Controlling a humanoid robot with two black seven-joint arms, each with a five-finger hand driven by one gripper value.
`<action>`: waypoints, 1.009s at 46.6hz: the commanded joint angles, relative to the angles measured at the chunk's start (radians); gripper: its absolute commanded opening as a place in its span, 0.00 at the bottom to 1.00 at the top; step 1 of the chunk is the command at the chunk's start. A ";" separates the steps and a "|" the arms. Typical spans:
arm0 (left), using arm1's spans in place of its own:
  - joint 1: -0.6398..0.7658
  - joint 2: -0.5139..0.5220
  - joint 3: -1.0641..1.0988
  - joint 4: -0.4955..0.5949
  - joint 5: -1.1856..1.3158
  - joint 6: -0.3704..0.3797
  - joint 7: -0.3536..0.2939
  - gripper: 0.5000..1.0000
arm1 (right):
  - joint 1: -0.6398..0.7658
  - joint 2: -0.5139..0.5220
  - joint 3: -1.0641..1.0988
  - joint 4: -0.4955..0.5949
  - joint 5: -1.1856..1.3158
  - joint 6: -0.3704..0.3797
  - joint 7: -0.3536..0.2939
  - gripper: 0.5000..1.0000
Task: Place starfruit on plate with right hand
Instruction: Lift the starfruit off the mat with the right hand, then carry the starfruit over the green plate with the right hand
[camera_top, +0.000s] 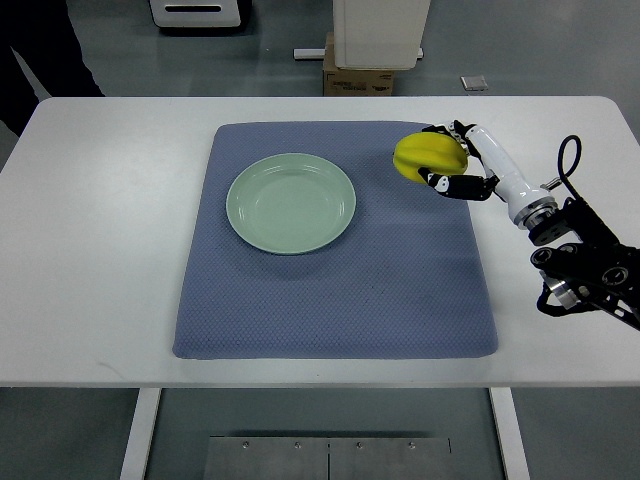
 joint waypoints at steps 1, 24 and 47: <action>-0.001 0.000 0.000 0.000 0.000 0.000 0.000 1.00 | 0.004 0.000 0.000 0.000 0.000 0.000 -0.002 0.00; 0.001 0.000 0.000 0.000 0.000 0.000 0.000 1.00 | 0.015 0.068 0.020 -0.005 0.017 -0.001 -0.012 0.00; -0.001 0.000 0.000 0.000 0.000 0.000 0.000 1.00 | 0.028 0.226 0.017 -0.083 0.023 0.005 -0.025 0.00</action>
